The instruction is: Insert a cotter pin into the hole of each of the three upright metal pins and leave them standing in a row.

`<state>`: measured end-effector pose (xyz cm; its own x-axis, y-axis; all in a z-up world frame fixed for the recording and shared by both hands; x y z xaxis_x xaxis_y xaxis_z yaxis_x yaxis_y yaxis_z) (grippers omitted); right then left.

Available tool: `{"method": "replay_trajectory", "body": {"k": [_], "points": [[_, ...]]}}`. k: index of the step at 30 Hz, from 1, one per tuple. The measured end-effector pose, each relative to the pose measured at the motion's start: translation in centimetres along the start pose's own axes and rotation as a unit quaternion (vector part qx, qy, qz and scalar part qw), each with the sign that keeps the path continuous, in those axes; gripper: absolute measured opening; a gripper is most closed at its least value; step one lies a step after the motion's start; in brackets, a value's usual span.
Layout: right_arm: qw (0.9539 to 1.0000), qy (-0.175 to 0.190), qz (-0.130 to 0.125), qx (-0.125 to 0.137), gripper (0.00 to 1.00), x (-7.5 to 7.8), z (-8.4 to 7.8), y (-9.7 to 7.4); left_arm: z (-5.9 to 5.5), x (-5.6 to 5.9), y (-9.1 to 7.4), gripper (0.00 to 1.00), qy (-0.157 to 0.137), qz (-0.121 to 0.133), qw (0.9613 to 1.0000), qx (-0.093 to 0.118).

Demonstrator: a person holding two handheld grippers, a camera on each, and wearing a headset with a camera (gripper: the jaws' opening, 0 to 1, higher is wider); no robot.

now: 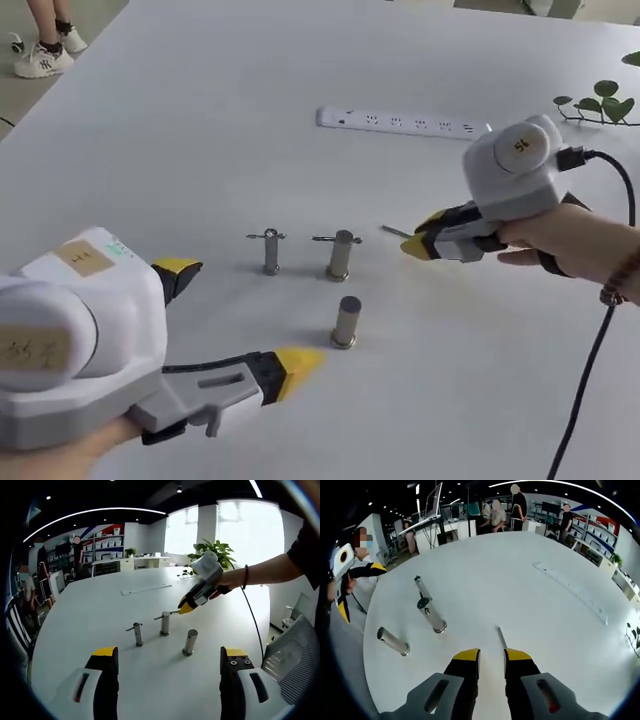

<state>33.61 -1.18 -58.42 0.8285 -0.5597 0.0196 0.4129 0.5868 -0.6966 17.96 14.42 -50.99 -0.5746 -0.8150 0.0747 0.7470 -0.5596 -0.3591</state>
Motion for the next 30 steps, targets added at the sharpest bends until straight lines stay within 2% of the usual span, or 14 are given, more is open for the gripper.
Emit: {"method": "replay_trajectory", "body": {"k": [4, 5, 8, 9, 11, 13, 16, 23, 27, 28, 29, 30], "points": [[0.9999, -0.002, -0.007, -0.013, 0.14, 0.7, -0.6, 0.7, -0.2, -0.4, 0.0, 0.83, -0.004, 0.005, 1.0, -0.002], [0.9999, -0.001, -0.005, -0.016, 0.13, 1.6, -0.8, 1.6, -0.3, -0.5, 0.0, 0.83, -0.006, 0.005, 1.0, -0.003], [0.9996, 0.01, -0.007, -0.023, 0.12, 2.3, -1.2, 2.1, -0.5, -0.6, 0.0, 0.83, -0.008, 0.006, 0.9999, -0.005], [0.9996, 0.022, -0.007, -0.017, 0.11, 1.9, -0.6, 1.9, -0.5, -0.7, 0.0, 0.83, -0.009, 0.007, 0.9999, -0.006], [0.9997, 0.016, -0.009, -0.014, 0.1, 1.5, -0.2, 1.6, -0.5, -0.7, 0.0, 0.83, -0.01, 0.007, 0.9999, -0.006], [0.9997, -0.002, -0.011, -0.019, 0.09, 1.3, -0.4, 1.5, -0.5, -0.6, 0.0, 0.82, -0.012, 0.006, 0.9999, -0.005], [0.9996, 0.014, -0.008, -0.025, 0.08, 1.3, -0.8, 1.6, -0.5, -0.6, 0.1, 0.82, -0.013, 0.005, 0.9999, -0.004], [0.999, 0.002, -0.014, -0.042, 0.0, 1.3, -0.8, 1.7, -0.5, -0.5, 0.1, 0.82, -0.011, 0.001, 0.9999, -0.006], [0.9985, 0.006, -0.017, -0.052, 0.0, 1.5, -0.7, 1.7, -0.6, -0.5, 0.1, 0.81, -0.01, 0.001, 0.9999, -0.007], [0.9978, 0.024, -0.011, -0.06, 0.0, 1.9, -0.9, 1.9, -0.6, -0.6, 0.0, 0.81, -0.011, 0.001, 0.9999, -0.007], [0.9976, 0.023, -0.01, -0.064, 0.0, 2.9, -0.8, 2.3, -0.6, -0.6, 0.0, 0.81, -0.012, 0.0, 0.9999, -0.007], [0.9976, 0.023, -0.01, -0.066, 0.0, 3.0, -0.7, 2.3, -0.6, -0.6, 0.0, 0.81, -0.012, 0.001, 0.9999, -0.007]]}}
Point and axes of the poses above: the centre of the closed fingertips' face, and the gripper's own axes: y roughly forward along the fingers, x roughly to its right, z roughly out of its top, the point moved 1 cm from there along -y, roughly backward along the fingers, and after that the axes turned 5 degrees about x, right-handed, at the moved point
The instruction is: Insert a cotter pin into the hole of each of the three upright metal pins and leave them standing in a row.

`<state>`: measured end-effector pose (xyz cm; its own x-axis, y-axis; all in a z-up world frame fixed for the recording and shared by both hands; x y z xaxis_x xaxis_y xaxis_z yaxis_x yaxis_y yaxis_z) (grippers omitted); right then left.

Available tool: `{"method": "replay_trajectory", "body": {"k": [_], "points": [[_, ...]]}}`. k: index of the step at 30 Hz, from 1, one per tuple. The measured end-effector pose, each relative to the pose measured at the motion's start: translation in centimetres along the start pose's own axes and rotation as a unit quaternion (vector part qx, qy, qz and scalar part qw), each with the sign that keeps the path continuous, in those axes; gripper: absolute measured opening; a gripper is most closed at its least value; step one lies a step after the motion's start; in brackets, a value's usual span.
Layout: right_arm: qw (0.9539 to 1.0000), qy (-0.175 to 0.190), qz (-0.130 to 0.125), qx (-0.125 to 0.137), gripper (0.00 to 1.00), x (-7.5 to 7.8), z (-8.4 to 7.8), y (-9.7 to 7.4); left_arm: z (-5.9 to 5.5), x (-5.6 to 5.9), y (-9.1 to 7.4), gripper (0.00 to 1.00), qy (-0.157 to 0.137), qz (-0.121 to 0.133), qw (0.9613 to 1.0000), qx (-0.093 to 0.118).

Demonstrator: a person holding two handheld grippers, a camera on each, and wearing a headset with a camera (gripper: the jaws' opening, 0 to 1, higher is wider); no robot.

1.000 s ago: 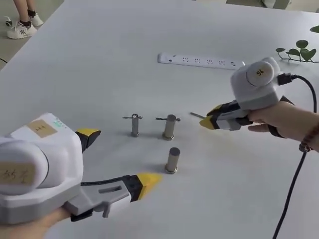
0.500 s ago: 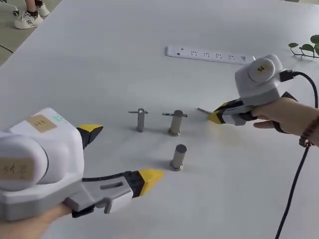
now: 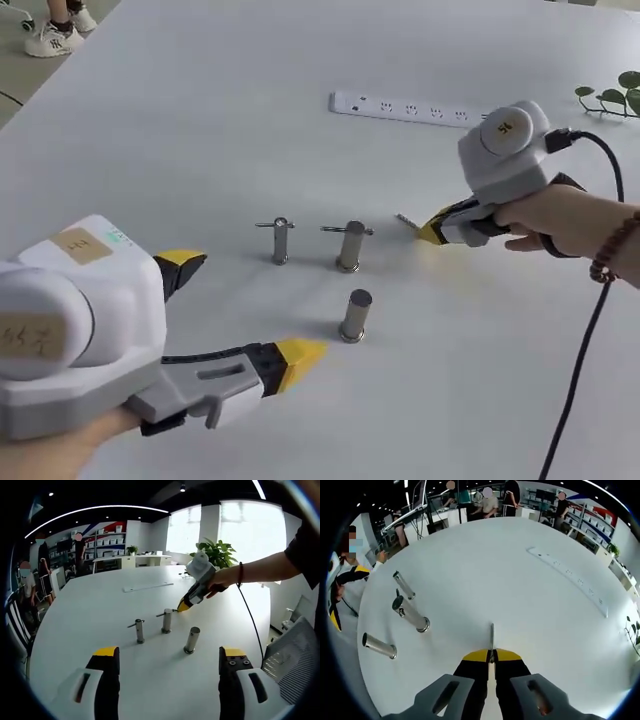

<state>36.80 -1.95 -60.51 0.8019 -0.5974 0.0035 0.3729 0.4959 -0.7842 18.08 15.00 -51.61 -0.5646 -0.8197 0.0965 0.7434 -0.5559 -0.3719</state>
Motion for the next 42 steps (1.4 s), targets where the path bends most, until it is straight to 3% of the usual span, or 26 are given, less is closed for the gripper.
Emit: {"method": "replay_trajectory", "body": {"k": [1, 7, 21, 29, 37, 42], "points": [[1.0, -0.005, -0.005, -0.003, 0.0, -0.6, -0.1, -0.3, 0.0, 0.0, 0.0, 0.81, 0.001, 0.0, 1.0, 0.0], [0.9984, -0.049, -0.014, -0.026, 0.0, -0.6, -0.3, -0.2, 0.1, -0.1, 0.0, 0.8, 0.0, 0.002, 1.0, 0.001], [0.9971, -0.074, -0.015, -0.002, 0.0, -2.6, -0.1, -1.1, 0.5, 0.1, -0.1, 0.75, -0.007, -0.003, 1.0, 0.005], [0.9944, -0.102, -0.025, 0.011, 0.0, -2.4, 0.6, -1.8, 1.0, 0.0, 0.0, 0.73, -0.021, -0.007, 0.9997, 0.011], [0.986, -0.161, -0.032, 0.03, 0.0, -4.5, 1.1, -4.4, 2.5, 0.5, 0.7, 0.62, -0.038, -0.029, 0.9983, 0.035], [0.9807, -0.189, -0.027, 0.044, 0.0, -6.2, 1.6, -6.1, 2.7, 0.5, 1.2, 0.56, -0.082, -0.038, 0.9955, 0.03]]}}
Point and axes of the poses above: the centre of the closed fingertips' face, and the gripper's own axes: y roughly forward along the fingers, x roughly to its right, z roughly out of its top, the point moved 1 cm from there along -y, roughly backward along the fingers, and after that the axes turned 5 degrees about x, right-handed, at the moved point
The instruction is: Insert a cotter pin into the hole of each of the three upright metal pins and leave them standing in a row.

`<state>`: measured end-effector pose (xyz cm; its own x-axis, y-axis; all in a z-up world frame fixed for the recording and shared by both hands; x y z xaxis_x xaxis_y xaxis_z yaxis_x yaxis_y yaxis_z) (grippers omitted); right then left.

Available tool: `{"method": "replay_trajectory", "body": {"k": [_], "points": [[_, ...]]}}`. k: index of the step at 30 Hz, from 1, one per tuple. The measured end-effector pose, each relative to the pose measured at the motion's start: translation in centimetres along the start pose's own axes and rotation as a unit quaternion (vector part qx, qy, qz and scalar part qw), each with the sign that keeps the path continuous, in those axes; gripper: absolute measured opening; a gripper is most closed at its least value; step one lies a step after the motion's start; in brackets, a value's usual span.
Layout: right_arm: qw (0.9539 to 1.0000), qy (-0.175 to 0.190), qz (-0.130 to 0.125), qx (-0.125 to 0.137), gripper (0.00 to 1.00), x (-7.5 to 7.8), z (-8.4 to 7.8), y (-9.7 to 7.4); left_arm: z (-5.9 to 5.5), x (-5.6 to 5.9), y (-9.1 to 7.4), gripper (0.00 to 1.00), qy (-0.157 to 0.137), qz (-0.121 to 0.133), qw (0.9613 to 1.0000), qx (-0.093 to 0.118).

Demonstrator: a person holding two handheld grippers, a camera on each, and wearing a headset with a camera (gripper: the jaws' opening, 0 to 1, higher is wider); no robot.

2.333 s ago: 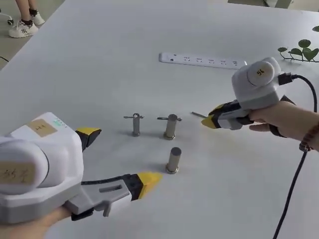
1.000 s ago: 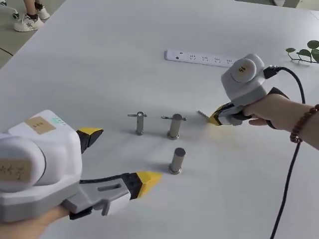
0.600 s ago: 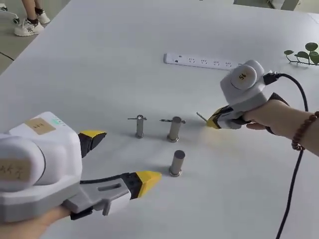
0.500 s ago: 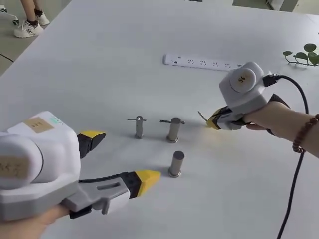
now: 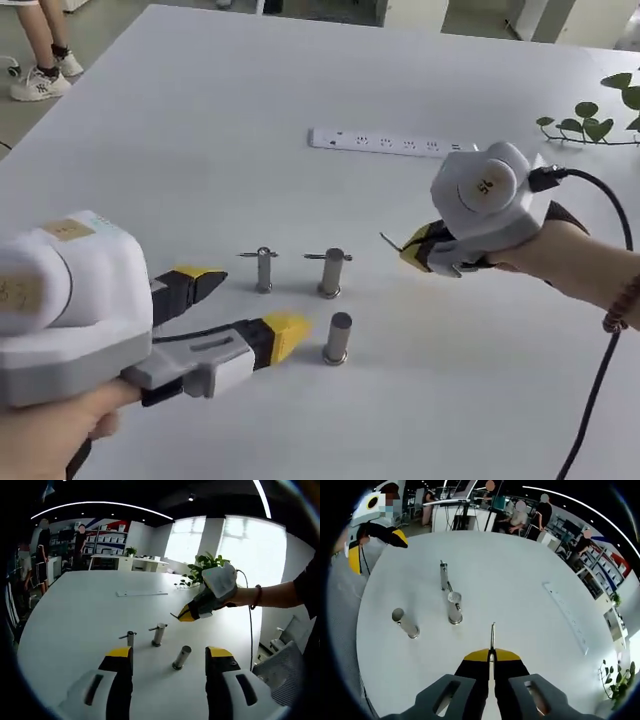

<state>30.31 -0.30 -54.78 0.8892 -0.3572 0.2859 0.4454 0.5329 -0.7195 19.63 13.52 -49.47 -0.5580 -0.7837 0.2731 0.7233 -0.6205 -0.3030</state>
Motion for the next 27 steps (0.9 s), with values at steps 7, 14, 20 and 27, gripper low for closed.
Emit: {"method": "replay_trajectory", "body": {"k": [7, 14, 20, 27], "points": [[0.9987, -0.033, 0.012, 0.037, 0.0, -1.9, 2.3, -1.9, 0.0, 0.5, 0.6, 0.46, -0.03, -0.019, 0.9993, -0.006], [0.9956, -0.06, 0.031, 0.066, 0.0, -3.7, 4.0, -2.7, 0.1, 1.2, 1.2, 0.39, -0.03, -0.039, 0.9986, -0.017], [0.9929, -0.068, 0.051, 0.083, 0.0, -5.1, 4.9, -2.7, -0.1, 1.3, 1.9, 0.3, -0.041, -0.043, 0.9975, -0.038], [0.9879, -0.093, 0.079, 0.096, 0.0, -7.0, 5.6, -2.6, 0.0, 1.7, 2.7, 0.24, -0.048, -0.054, 0.9959, -0.054]]}}
Point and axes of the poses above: the centre of the closed fingertips' face, and the gripper's own axes: y roughly forward along the fingers, x roughly to its right, z roughly out of its top, the point moved 1 cm from there along -y, roughly backward along the fingers, and after that the axes turned 5 degrees about x, right-handed, at the moved point
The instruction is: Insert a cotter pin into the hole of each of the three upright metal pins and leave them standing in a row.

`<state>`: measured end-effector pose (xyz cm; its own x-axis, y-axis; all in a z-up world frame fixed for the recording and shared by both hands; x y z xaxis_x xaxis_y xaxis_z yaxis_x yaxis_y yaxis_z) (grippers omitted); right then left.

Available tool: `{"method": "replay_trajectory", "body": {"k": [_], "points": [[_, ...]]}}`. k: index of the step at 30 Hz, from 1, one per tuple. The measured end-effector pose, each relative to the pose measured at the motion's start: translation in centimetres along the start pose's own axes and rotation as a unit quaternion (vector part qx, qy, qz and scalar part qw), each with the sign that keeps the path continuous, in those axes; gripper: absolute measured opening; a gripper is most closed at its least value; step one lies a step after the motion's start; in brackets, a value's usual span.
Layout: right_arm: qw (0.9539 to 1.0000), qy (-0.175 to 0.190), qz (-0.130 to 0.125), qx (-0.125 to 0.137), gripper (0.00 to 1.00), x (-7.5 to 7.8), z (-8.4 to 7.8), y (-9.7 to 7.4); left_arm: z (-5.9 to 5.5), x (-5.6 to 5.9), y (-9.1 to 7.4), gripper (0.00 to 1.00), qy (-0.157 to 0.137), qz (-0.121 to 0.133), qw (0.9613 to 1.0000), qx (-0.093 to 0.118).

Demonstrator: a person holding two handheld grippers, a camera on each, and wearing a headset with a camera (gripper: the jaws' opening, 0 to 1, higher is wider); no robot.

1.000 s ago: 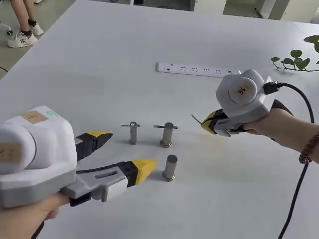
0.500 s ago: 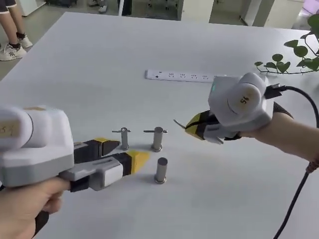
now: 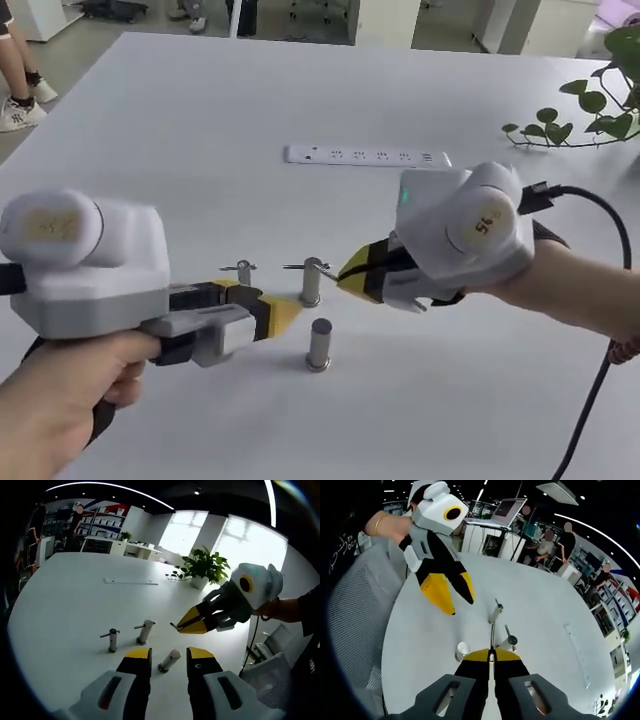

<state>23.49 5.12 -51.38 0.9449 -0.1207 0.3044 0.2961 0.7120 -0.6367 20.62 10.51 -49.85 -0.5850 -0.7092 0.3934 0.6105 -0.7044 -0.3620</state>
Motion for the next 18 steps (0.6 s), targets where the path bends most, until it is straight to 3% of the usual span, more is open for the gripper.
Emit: {"method": "replay_trajectory", "body": {"k": [18], "points": [[0.9964, -0.069, 0.047, 0.015, 0.0, -2.5, 1.5, 0.2, 0.0, 1.1, 0.9, 0.11, -0.032, -0.033, 0.9986, -0.026]]}}
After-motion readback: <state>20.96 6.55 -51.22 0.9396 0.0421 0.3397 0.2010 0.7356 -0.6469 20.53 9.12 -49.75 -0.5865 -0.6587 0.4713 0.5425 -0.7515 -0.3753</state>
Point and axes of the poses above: the centre of the closed fingertips' face, and the gripper's own axes: y roughly forward along the fingers, x roughly to its right, z roughly out of its top, the point moved 1 cm from there along -y, roughly backward along the fingers, and after that the axes turned 5 degrees about x, right-handed, at the moved point
